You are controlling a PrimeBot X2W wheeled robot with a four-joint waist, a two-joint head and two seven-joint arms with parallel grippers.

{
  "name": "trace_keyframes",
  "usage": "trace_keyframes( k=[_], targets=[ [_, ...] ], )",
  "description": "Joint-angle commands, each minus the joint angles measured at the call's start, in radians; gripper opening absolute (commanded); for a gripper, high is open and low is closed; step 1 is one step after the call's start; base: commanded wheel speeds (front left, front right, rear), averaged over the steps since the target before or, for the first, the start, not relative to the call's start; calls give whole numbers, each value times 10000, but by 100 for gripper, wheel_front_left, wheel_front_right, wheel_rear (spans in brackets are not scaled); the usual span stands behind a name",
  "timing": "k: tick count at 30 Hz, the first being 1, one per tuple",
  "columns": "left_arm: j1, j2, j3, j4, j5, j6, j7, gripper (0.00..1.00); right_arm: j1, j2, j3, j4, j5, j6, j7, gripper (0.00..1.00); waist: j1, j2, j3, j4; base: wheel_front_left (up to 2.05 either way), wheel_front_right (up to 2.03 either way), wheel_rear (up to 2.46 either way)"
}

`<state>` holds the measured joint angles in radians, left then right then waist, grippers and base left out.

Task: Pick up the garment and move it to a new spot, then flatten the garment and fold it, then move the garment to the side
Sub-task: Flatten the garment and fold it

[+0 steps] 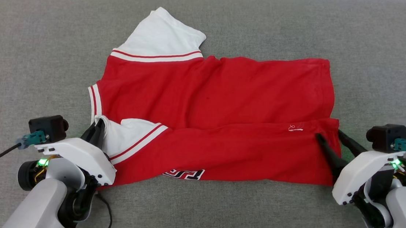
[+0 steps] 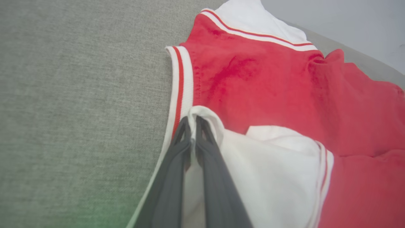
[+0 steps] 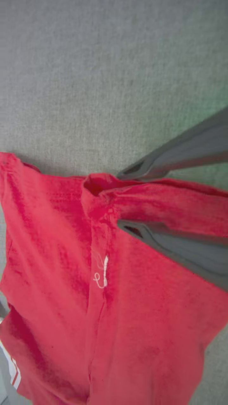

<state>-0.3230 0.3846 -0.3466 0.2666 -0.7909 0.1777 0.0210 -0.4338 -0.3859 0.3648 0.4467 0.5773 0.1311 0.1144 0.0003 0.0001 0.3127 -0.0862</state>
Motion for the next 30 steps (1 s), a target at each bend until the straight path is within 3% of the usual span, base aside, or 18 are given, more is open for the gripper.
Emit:
trace_keyframes(
  k=[1,2,8,12,20,25,30],
  targets=[
    [-104,-52,61,240,-88,-132,-174,92,-161,-7,171,83,72,-7,-422,100,-3,-1,-166,-20,0,0,0],
    [-62,-46,109,364,-128,-187,-265,100,-135,-31,212,112,124,-7,-657,100,-3,-1,-283,-27,0,0,0],
    [488,184,321,317,-320,-225,-409,100,479,-202,91,-133,5,-7,-2131,100,-3,-1,-1241,-65,0,0,0],
    [958,791,484,-235,-477,-155,130,100,1023,-204,-386,-561,-368,-7,-2544,100,-3,-1,-1827,-141,0,0,0],
    [1555,2392,313,-1309,-1110,-234,2874,100,2236,214,-1327,-2076,-1202,-7,-1989,100,-3,-1,-2399,-530,0,0,0],
    [1973,2835,175,-1399,-1522,-68,4082,100,2605,492,-1560,-2847,-1599,-7,-1563,100,-3,-1,-2341,-867,0,0,0],
    [2274,2835,-13,-1121,-1877,213,4958,100,2902,832,-1796,-3473,-1714,-7,-1272,100,-3,-1,-2015,-1196,0,0,0]
  ],
)
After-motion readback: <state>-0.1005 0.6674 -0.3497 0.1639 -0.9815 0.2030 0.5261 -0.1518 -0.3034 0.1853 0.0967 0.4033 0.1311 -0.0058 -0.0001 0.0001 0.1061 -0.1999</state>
